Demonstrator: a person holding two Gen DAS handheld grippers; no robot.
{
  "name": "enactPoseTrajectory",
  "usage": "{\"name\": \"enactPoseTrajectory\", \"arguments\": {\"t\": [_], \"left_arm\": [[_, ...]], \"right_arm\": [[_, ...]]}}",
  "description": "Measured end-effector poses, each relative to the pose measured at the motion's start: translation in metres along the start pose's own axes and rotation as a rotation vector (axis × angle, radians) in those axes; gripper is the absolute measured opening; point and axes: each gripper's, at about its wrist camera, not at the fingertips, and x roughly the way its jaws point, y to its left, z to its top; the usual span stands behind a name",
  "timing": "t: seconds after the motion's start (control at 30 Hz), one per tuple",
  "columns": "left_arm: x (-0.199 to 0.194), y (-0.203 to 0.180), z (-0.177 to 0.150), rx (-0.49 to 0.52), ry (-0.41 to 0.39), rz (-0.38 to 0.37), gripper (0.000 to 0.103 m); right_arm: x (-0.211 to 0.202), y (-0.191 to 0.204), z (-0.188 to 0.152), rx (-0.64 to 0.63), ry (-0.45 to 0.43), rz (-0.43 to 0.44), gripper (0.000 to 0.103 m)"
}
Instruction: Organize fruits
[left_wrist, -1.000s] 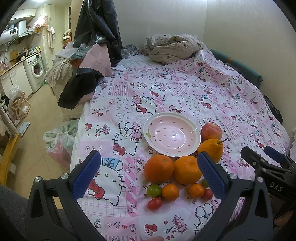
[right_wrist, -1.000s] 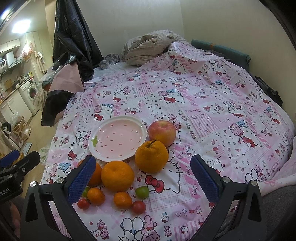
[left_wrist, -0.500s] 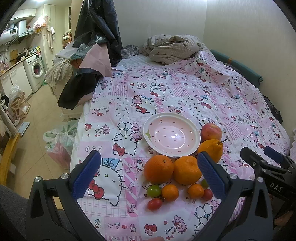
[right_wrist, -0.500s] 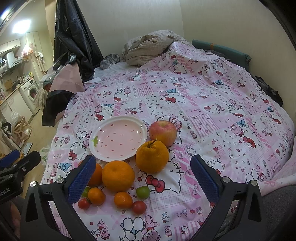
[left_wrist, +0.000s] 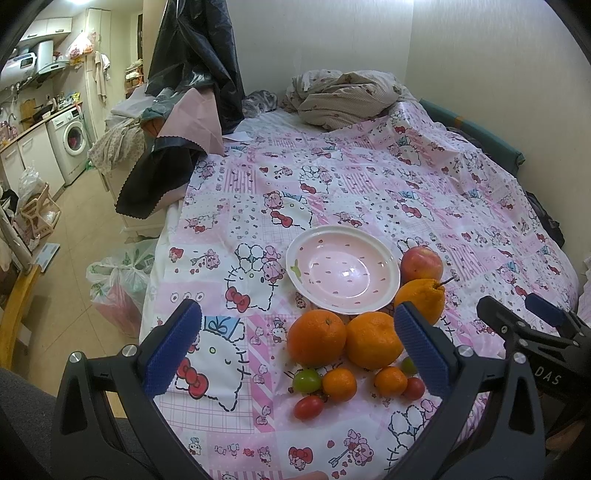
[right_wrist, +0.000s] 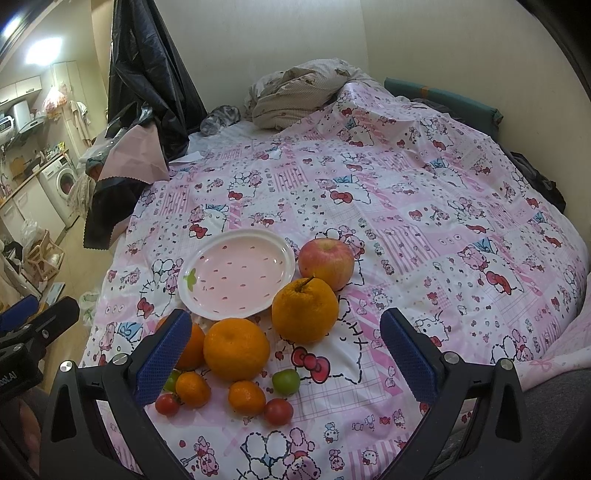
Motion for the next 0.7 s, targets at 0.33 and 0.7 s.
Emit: {"name": "enactPoseTrajectory", "arguments": {"t": [0.33, 0.7], "left_arm": [[0.0006, 0.0006, -0.0003, -0.004, 0.0, 0.002, 0.103], [0.0004, 0.0009, -0.0007, -0.005, 0.0, 0.001, 0.103]], "right_arm": [[0.0003, 0.0004, -0.0002, 0.0, 0.002, 0.0, 0.103], [0.0003, -0.0002, 0.0002, 0.001, 0.001, 0.001, 0.103]]}}
